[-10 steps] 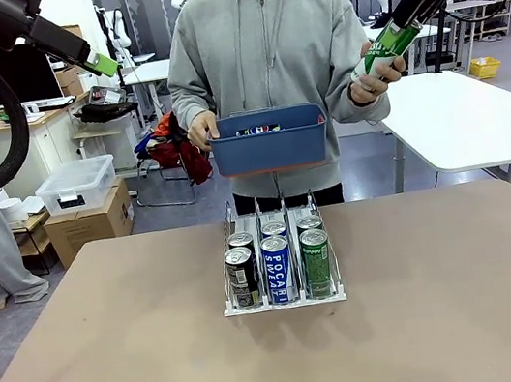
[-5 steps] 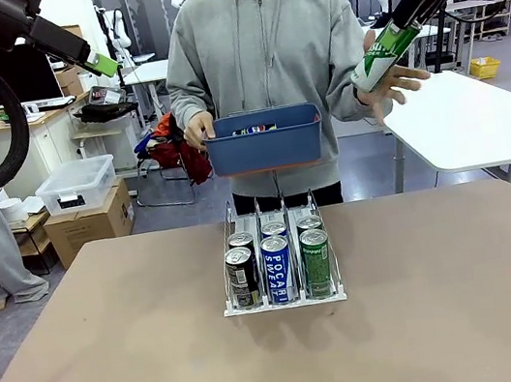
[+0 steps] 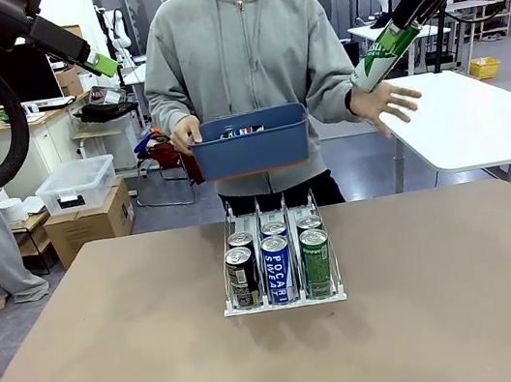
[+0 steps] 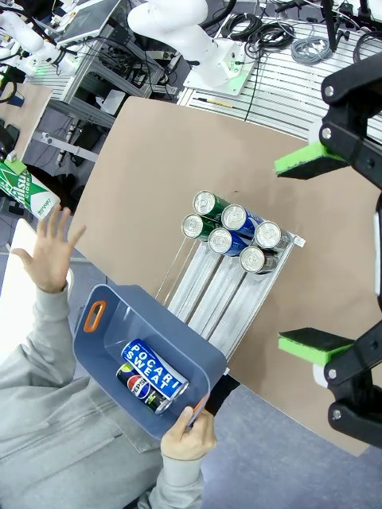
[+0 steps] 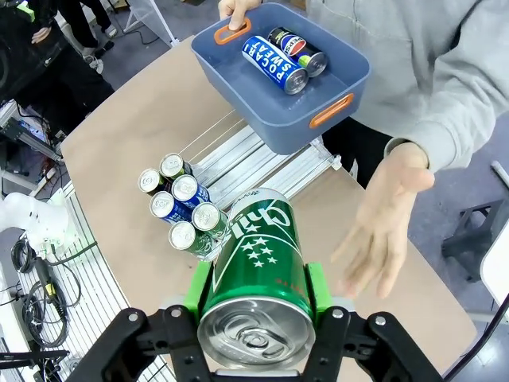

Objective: Fill the beverage cans into the dispenser.
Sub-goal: Place the picked Sprite in the line of the Automatic Can Dispenser with the same cans.

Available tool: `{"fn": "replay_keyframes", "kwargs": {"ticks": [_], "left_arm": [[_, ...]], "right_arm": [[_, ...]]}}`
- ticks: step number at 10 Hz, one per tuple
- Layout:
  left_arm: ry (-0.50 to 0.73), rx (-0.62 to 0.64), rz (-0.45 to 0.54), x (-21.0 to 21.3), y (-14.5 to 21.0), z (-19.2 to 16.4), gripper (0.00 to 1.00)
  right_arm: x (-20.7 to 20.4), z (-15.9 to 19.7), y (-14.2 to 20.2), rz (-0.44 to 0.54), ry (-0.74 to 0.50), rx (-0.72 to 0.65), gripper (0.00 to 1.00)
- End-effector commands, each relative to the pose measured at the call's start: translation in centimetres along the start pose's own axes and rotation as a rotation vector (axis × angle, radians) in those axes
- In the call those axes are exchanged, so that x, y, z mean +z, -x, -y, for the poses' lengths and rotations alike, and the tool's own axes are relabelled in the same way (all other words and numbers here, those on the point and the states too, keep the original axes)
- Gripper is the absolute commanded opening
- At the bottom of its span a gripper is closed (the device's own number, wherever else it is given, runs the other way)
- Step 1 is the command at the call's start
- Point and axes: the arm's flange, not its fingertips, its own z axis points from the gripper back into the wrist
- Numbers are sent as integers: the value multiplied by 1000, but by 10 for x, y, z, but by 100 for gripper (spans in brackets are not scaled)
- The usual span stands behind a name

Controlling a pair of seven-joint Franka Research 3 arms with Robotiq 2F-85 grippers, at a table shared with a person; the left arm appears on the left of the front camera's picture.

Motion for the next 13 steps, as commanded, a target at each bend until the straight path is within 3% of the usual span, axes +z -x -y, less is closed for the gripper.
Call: {"fn": "replay_keyframes", "kwargs": {"ticks": [1,4,10,12,13], "left_arm": [[1,-1,-3,0,2,0,100],[1,-1,-3,0,2,0,100],[1,-1,-3,0,2,0,100],[1,-1,-3,0,2,0,100],[1,-1,-3,0,2,0,100]], "right_arm": [[0,0,0,0,0,0,58],[6,-10,7,33,16,3,58],[-3,0,4,-9,-2,-4,58],[-11,-29,20,-144,-1,49,58],[-22,-54,35,-142,110,111,58]]}}
